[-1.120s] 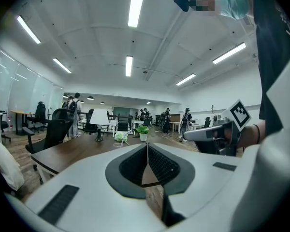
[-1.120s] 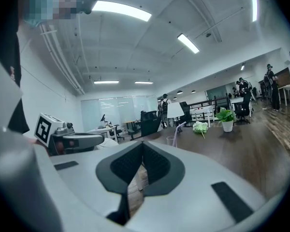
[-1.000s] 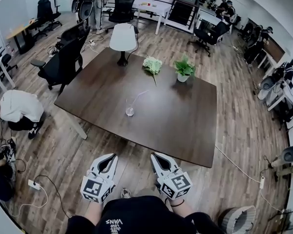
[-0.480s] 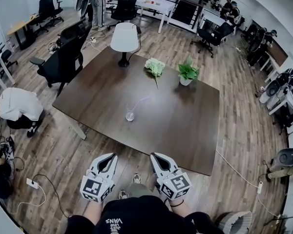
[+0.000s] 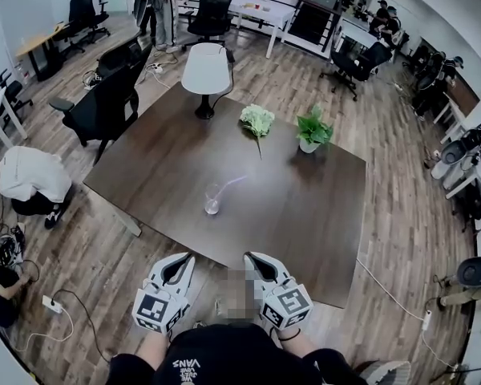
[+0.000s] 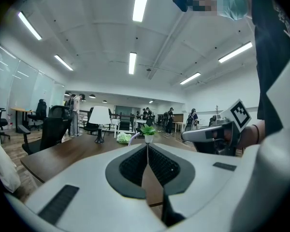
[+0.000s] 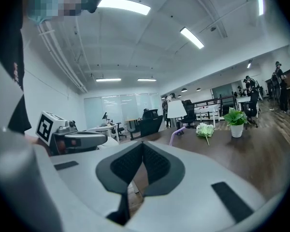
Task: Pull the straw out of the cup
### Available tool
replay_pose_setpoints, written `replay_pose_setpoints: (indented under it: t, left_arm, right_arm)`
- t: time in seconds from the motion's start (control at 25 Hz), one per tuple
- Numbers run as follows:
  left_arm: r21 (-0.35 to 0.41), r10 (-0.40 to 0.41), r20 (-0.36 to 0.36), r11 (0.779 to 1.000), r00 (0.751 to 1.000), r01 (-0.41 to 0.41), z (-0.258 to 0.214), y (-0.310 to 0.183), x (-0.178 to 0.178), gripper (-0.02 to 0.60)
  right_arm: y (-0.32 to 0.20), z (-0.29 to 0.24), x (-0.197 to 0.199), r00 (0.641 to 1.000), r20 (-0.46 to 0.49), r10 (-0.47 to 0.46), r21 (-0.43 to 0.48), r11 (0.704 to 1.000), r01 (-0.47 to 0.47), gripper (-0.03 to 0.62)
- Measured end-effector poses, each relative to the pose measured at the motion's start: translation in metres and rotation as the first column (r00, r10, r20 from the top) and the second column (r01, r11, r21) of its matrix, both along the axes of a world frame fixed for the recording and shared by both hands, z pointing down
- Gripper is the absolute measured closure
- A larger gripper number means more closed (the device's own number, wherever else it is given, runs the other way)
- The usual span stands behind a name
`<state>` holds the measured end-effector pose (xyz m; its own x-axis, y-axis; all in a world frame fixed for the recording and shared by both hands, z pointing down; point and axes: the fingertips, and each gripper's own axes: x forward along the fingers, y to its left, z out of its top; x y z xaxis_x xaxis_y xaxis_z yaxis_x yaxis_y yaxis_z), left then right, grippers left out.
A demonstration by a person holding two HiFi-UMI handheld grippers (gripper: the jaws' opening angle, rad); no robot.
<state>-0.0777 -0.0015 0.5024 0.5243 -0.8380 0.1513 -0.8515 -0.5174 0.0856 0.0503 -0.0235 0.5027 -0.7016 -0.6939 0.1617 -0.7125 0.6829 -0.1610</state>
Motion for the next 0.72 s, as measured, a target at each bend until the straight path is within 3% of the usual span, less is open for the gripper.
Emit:
replay_pose_setpoints:
  t: [0.72]
  left_arm:
    - [0.020, -0.075, 0.023, 0.997, 0.997, 0.074, -0.004, -0.066, 0.021, 0.563]
  right_arm:
    - [-0.073, 0.001, 0.022, 0.997, 0.011, -0.076, 0.000, 0.997, 0.076, 0.576]
